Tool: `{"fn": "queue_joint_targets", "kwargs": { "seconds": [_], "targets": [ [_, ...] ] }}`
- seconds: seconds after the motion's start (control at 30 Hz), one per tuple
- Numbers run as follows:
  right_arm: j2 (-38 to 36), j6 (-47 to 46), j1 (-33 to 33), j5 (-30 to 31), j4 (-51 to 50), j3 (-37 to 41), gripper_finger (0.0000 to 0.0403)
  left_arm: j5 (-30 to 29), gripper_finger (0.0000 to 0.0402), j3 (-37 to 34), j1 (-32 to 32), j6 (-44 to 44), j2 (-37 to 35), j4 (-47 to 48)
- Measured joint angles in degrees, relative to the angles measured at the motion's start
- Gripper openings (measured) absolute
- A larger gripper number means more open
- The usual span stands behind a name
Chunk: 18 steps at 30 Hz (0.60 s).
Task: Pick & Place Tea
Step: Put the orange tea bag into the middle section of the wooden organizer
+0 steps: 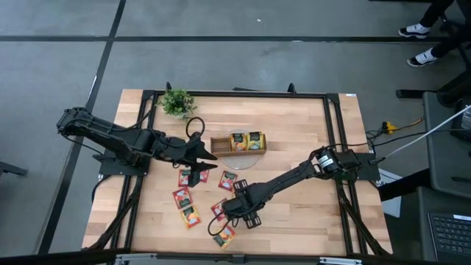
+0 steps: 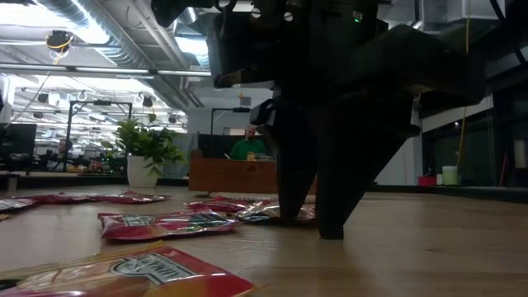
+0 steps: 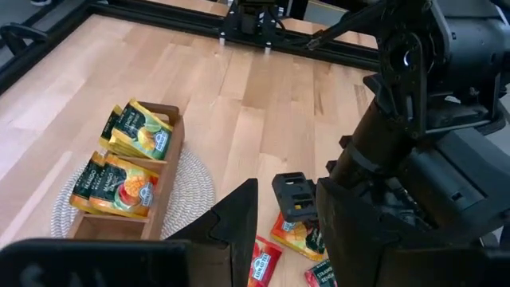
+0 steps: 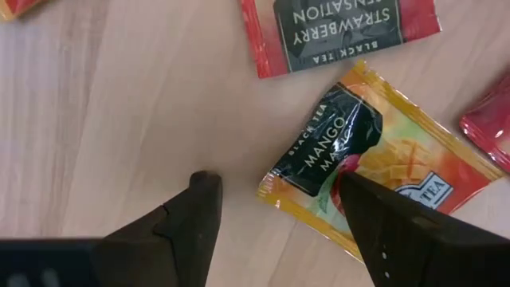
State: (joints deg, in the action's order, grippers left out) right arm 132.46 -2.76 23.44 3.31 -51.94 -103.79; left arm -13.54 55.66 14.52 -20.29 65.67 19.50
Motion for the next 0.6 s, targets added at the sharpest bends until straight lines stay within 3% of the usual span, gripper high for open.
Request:
{"fn": "queue_joint_targets", "kwargs": {
  "seconds": [0.17,0.5,0.6],
  "targets": [
    [0.09,-0.12,-0.13,0.59,0.14,0.02,0.022,0.01,0.0125,0.0,0.0,-0.11,0.0,-0.01],
    [0.24,0.03,-0.31,4.12,0.86,0.11,0.0027,0.11,0.0125,0.0,0.0,-0.17,0.0,-0.01],
    [0.24,-0.35,-0.32,4.17,1.05,0.13,0.001,0.11,0.0125,0.0,0.0,-0.17,0.0,0.0]
  ]
}}
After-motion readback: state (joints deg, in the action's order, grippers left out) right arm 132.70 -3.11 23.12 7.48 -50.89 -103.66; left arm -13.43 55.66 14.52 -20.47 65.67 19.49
